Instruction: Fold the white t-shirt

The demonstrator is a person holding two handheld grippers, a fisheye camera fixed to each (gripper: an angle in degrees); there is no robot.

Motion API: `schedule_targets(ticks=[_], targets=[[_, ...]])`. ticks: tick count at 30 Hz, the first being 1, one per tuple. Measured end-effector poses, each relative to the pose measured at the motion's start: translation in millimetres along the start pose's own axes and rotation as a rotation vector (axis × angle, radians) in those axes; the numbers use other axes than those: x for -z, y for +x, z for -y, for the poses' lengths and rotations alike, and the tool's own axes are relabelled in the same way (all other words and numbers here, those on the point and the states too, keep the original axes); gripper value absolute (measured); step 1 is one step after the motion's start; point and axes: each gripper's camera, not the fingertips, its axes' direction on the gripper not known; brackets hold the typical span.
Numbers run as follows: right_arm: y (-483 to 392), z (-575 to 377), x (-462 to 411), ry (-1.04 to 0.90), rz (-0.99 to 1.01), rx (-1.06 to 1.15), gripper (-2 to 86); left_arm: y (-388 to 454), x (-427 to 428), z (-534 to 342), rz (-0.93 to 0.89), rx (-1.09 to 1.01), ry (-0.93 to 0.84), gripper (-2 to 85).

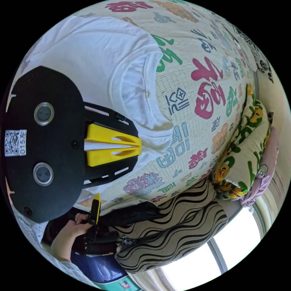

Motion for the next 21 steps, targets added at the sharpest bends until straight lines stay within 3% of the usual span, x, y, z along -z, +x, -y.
schedule_targets(ticks=[2, 5, 9, 11, 14, 21], targets=[[-13, -6, 8, 0.035, 0.04, 0.092, -0.5, 2, 23, -16, -0.043, -0.01, 0.083, -0.2], [-31, -2, -1, 0.021, -0.029, 0.155, -0.4, 12, 18, -5, -0.101, -0.065, 0.047, 1.5], [-29, 5, -18, -0.036, -0.122, 0.022, 0.0, 26, -8, 31, -0.07, -0.071, -0.088, 5.5], [-15, -1, -18, -0.024, -0.007, -0.101, 3.5, 28, -14, 44, -0.074, -0.045, -0.113, 5.2], [1, -4, -26, 0.008, 0.147, -0.241, 1.9, 31, -15, 52, -0.048, -0.034, -0.148, 0.9], [-6, -6, -43, 0.004, 0.035, -0.196, -0.4, 37, 7, 63, 0.081, -0.05, -0.107, -0.1]])
